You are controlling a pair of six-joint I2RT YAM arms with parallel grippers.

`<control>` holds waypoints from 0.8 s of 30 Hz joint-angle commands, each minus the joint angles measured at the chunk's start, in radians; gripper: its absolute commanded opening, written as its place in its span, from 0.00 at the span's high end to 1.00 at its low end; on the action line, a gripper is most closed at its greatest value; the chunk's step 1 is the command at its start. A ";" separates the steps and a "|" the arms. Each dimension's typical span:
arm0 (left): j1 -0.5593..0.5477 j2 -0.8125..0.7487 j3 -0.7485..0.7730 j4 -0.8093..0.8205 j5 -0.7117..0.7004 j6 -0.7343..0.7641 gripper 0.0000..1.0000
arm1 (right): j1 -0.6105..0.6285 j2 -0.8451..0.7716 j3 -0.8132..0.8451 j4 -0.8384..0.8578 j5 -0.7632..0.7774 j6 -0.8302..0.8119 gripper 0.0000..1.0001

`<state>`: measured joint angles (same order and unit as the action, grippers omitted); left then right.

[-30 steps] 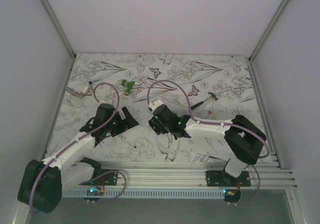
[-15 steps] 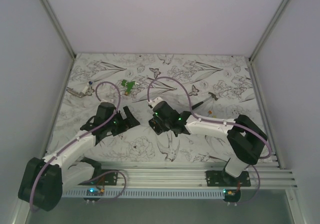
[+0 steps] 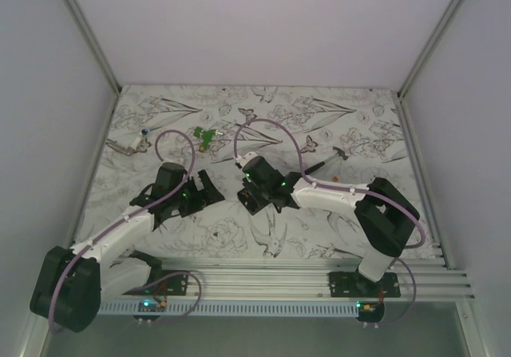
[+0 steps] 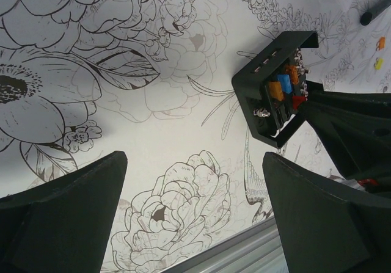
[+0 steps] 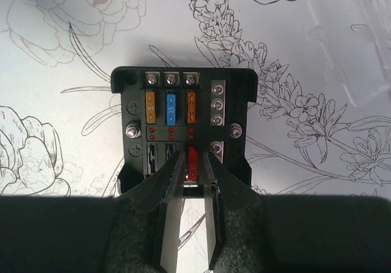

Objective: Snap on the fuse box
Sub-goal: Install the fuse at the fuse box base.

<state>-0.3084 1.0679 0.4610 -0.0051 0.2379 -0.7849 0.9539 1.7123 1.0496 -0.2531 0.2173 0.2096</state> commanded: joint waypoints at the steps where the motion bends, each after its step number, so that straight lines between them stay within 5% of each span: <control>1: -0.007 0.015 0.031 -0.027 0.012 0.021 0.01 | -0.010 0.016 0.033 -0.016 -0.010 -0.001 0.76; 16: -0.021 0.029 0.038 -0.027 0.000 0.020 0.00 | -0.009 0.057 0.033 -0.063 -0.038 -0.013 1.00; 24: -0.023 0.027 0.050 -0.028 0.004 0.016 0.01 | -0.008 0.093 -0.015 -0.088 -0.001 -0.016 1.00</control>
<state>-0.3275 1.0878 0.4808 -0.0082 0.2371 -0.7837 0.9508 1.7473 1.0706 -0.2813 0.1989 0.1970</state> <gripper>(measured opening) 0.994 0.077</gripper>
